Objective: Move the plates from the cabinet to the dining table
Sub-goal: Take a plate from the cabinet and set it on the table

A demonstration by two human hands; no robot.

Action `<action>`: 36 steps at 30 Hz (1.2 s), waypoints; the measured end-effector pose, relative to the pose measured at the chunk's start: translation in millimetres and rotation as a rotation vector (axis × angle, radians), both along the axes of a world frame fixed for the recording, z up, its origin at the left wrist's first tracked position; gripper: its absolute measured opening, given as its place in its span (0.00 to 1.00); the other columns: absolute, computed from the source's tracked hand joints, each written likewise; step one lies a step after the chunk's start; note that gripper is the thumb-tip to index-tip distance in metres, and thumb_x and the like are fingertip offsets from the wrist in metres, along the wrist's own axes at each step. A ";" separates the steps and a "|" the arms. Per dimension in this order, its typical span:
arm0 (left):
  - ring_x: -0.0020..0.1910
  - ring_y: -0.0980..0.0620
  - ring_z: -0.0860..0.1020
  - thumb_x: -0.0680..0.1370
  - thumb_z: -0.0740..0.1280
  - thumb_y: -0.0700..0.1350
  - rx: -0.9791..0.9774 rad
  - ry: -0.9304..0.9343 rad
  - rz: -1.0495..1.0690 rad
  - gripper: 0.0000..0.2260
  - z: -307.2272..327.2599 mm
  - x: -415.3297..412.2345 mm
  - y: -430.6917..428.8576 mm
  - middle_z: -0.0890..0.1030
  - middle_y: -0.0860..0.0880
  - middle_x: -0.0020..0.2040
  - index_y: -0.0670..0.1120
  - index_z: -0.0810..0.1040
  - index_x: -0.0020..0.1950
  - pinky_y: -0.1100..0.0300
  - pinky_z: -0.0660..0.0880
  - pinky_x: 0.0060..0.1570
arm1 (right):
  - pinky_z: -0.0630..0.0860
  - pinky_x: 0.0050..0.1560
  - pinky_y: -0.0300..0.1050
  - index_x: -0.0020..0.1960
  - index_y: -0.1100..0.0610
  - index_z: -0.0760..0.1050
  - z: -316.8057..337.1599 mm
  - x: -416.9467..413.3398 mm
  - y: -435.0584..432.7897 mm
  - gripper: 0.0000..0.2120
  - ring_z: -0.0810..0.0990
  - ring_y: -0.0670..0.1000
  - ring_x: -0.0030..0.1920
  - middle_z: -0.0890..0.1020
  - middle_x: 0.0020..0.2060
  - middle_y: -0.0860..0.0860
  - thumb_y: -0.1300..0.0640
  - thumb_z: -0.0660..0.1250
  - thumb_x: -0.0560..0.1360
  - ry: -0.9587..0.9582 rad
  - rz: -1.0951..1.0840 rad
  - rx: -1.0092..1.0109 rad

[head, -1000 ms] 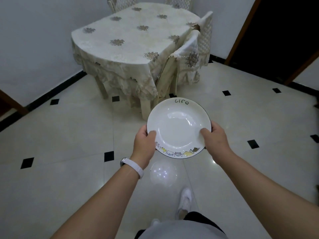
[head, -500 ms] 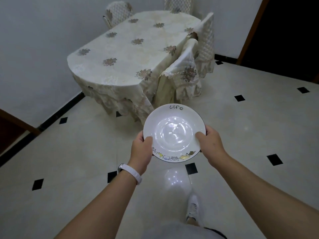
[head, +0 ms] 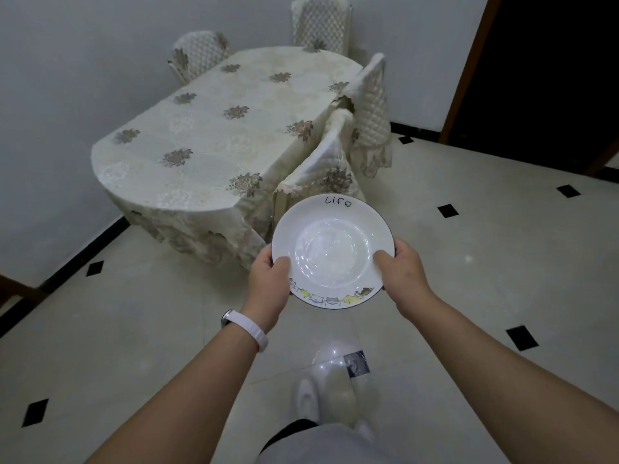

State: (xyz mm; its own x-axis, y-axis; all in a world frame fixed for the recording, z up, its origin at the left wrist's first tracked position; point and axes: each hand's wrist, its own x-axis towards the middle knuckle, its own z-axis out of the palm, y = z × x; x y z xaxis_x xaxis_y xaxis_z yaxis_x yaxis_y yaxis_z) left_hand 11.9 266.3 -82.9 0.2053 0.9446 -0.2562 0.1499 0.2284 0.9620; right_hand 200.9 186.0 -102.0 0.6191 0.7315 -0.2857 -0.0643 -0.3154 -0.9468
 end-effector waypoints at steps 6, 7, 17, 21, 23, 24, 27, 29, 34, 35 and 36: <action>0.34 0.54 0.78 0.77 0.58 0.35 -0.008 -0.048 0.020 0.13 -5.1 25.6 66.3 0.82 0.52 0.38 0.46 0.80 0.52 0.58 0.76 0.30 | 0.71 0.36 0.46 0.46 0.57 0.76 -2.0 24.5 68.4 0.08 0.73 0.52 0.35 0.78 0.38 0.52 0.63 0.59 0.72 -0.011 -0.001 0.004; 0.34 0.54 0.78 0.77 0.58 0.35 -0.007 -0.053 0.015 0.14 -6.5 31.7 80.6 0.82 0.52 0.39 0.46 0.80 0.53 0.58 0.76 0.30 | 0.71 0.36 0.46 0.46 0.56 0.76 -3.3 29.8 81.8 0.08 0.73 0.52 0.35 0.79 0.38 0.52 0.63 0.59 0.72 -0.004 -0.008 0.007; 0.47 0.46 0.82 0.76 0.60 0.38 -0.016 -0.079 -0.119 0.13 -17.9 102.6 256.5 0.85 0.46 0.49 0.50 0.81 0.51 0.48 0.80 0.45 | 0.78 0.41 0.51 0.47 0.51 0.78 -2.3 94.0 230.9 0.12 0.80 0.55 0.41 0.83 0.45 0.55 0.58 0.59 0.68 -0.016 -0.119 -0.040; 0.47 0.48 0.82 0.78 0.58 0.36 -0.020 -0.088 -0.216 0.14 -12.6 138.0 304.5 0.84 0.48 0.49 0.51 0.80 0.52 0.56 0.80 0.43 | 0.77 0.39 0.50 0.48 0.52 0.77 6.7 120.8 261.6 0.12 0.78 0.54 0.40 0.82 0.46 0.56 0.59 0.59 0.69 -0.061 -0.187 -0.046; 0.47 0.48 0.81 0.78 0.58 0.36 -0.016 -0.091 -0.247 0.13 -9.5 157.7 318.0 0.84 0.46 0.49 0.49 0.80 0.52 0.57 0.79 0.41 | 0.77 0.39 0.49 0.48 0.50 0.77 11.0 134.5 268.2 0.12 0.79 0.54 0.40 0.83 0.43 0.53 0.61 0.58 0.71 -0.067 -0.222 -0.044; 0.47 0.48 0.81 0.78 0.59 0.36 -0.014 -0.099 -0.264 0.13 -8.9 167.6 322.2 0.84 0.46 0.49 0.48 0.80 0.53 0.56 0.79 0.41 | 0.77 0.39 0.48 0.47 0.50 0.77 12.4 142.5 271.1 0.12 0.79 0.54 0.39 0.83 0.42 0.51 0.62 0.58 0.71 -0.069 -0.237 -0.047; 0.48 0.47 0.81 0.77 0.59 0.37 -0.028 -0.100 -0.288 0.12 -9.1 196.9 333.9 0.84 0.46 0.50 0.48 0.80 0.54 0.50 0.80 0.46 | 0.75 0.38 0.50 0.47 0.54 0.77 15.2 168.5 279.7 0.12 0.77 0.54 0.37 0.82 0.40 0.51 0.59 0.58 0.68 -0.091 -0.274 -0.055; 0.46 0.48 0.81 0.77 0.59 0.37 -0.044 -0.091 -0.311 0.12 -11.0 217.3 340.5 0.84 0.48 0.48 0.49 0.80 0.51 0.51 0.79 0.45 | 0.69 0.37 0.47 0.46 0.58 0.76 14.9 185.6 283.6 0.11 0.73 0.53 0.35 0.78 0.37 0.52 0.59 0.58 0.68 -0.106 -0.307 -0.062; 0.50 0.44 0.82 0.74 0.60 0.41 -0.045 -0.064 -0.397 0.13 -12.2 282.3 355.6 0.85 0.48 0.49 0.51 0.80 0.52 0.45 0.79 0.50 | 0.69 0.37 0.46 0.42 0.55 0.76 7.7 241.9 288.2 0.07 0.73 0.54 0.35 0.79 0.38 0.54 0.59 0.60 0.69 -0.076 -0.422 -0.067; 0.50 0.44 0.82 0.75 0.60 0.40 -0.049 -0.056 -0.393 0.12 -12.9 297.2 359.6 0.85 0.48 0.49 0.50 0.80 0.52 0.45 0.79 0.49 | 0.69 0.37 0.46 0.43 0.55 0.76 6.0 255.2 291.5 0.08 0.74 0.54 0.35 0.80 0.39 0.55 0.58 0.60 0.68 -0.064 -0.434 -0.058; 0.50 0.44 0.82 0.75 0.60 0.41 -0.044 -0.046 -0.386 0.12 -11.2 312.2 363.0 0.85 0.48 0.49 0.50 0.80 0.53 0.46 0.80 0.48 | 0.69 0.37 0.47 0.44 0.56 0.77 4.4 269.1 295.6 0.10 0.74 0.54 0.35 0.80 0.39 0.55 0.57 0.59 0.66 -0.052 -0.441 -0.048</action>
